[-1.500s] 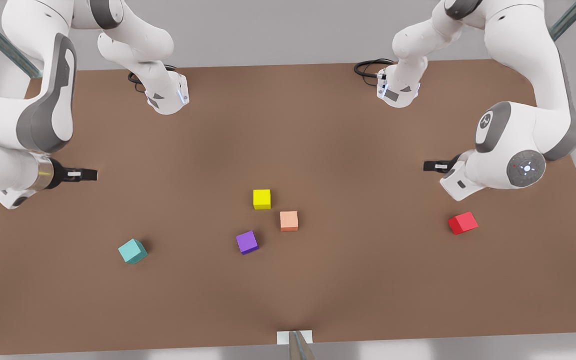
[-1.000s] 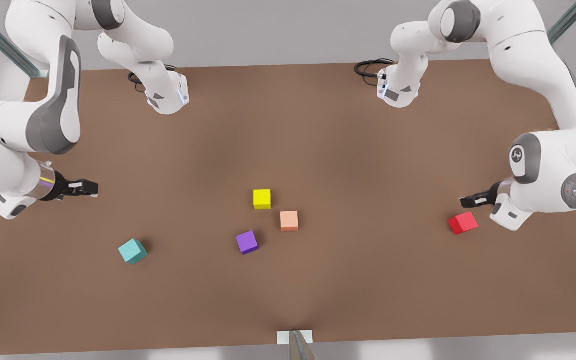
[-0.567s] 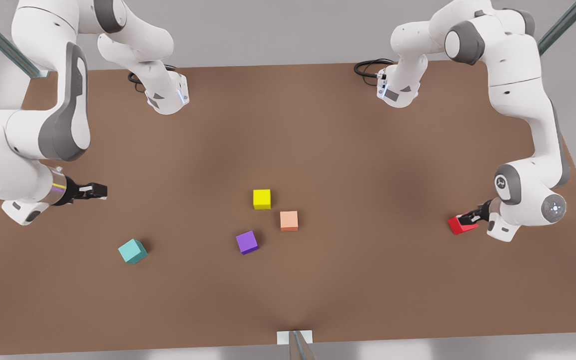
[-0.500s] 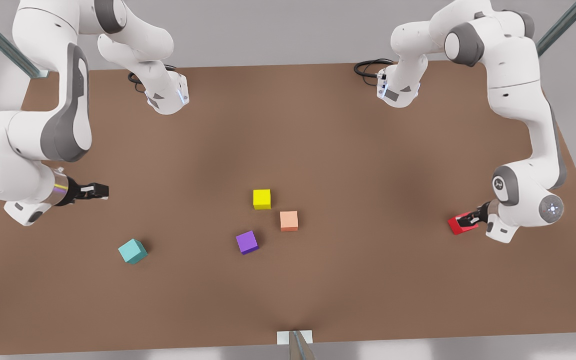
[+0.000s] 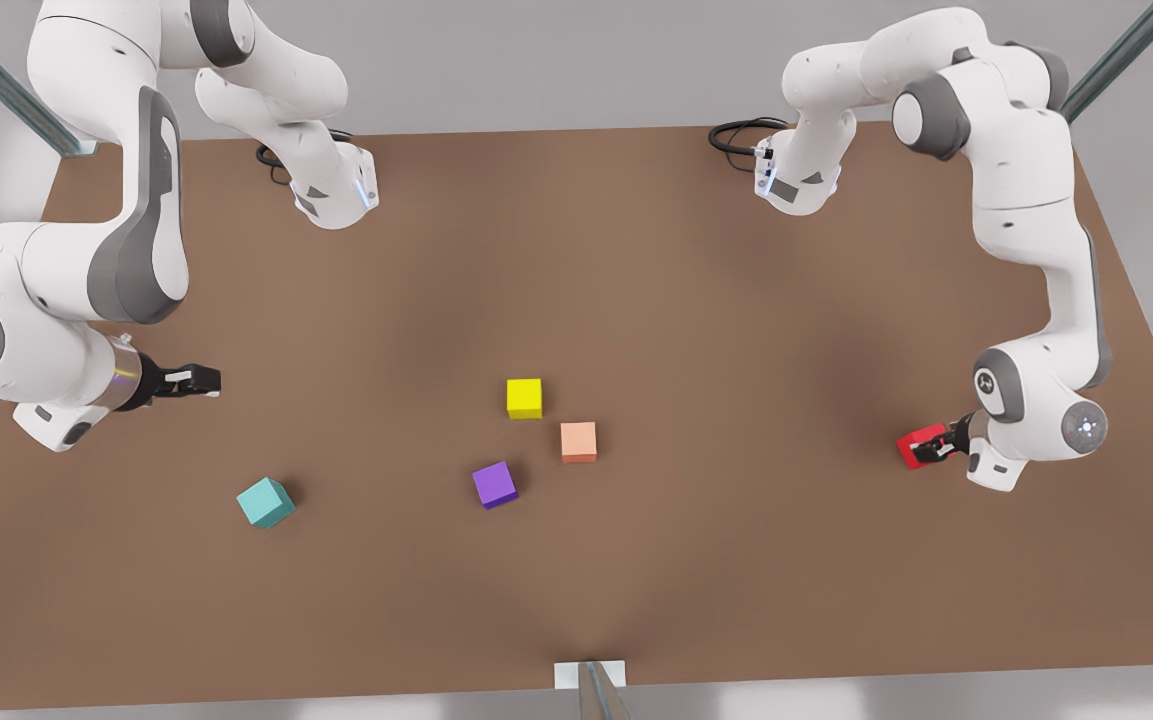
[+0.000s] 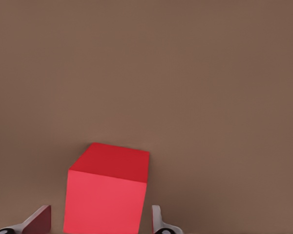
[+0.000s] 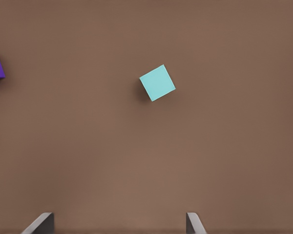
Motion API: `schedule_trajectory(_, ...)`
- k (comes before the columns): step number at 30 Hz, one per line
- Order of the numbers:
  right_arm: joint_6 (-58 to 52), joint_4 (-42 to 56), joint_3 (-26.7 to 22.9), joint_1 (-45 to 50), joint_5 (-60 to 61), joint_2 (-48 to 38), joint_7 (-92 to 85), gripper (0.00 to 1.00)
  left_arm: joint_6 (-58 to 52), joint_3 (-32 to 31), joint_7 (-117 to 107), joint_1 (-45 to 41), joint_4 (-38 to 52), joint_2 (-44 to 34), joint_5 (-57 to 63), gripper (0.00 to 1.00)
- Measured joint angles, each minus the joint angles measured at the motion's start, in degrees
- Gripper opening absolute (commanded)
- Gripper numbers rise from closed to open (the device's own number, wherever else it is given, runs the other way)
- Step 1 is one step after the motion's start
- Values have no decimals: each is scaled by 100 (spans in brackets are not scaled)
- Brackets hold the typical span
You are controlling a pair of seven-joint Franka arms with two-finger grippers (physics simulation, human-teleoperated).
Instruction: Pick up red wooden cube and pass to hand red wooden cube and place in blue wooden cube
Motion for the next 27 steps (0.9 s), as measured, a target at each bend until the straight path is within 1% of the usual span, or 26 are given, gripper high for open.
schedule_trajectory(11,-24,-67,0,0,2,-9,-26,100,322,-6,244,11,46,456,-166,100)
schedule_trajectory(12,-28,-76,0,0,2,-9,-29,100,365,-8,264,23,56,483,-165,93)
schedule_trajectory(13,-34,-90,0,0,2,-9,-31,100,400,-11,273,30,62,497,-152,78)
schedule_trajectory(14,-39,-98,0,0,2,-9,-34,100,430,-14,278,33,68,508,-136,74)
schedule_trajectory(15,-43,-103,0,0,2,-9,-36,100,456,-16,282,37,83,513,-122,66)
schedule_trajectory(16,-46,-105,0,0,2,-9,-38,100,479,-20,288,40,94,514,-117,63)
schedule_trajectory(18,-52,-106,0,0,2,-9,-42,100,513,-58,296,44,127,497,-111,60)
schedule_trajectory(20,-56,-107,0,0,2,-9,-45,100,533,-183,295,56,140,425,-106,59)
schedule_trajectory(23,-60,-97,3,-1,1,-6,-50,100,532,-731,183,40,321,406,-163,59)
schedule_trajectory(25,-38,-26,13,5,27,42,-56,100,383,-1565,-99,18,773,421,-202,59)
schedule_trajectory(27,43,435,41,72,338,464,-163,100,119,-2473,-478,1,1167,422,-324,59)
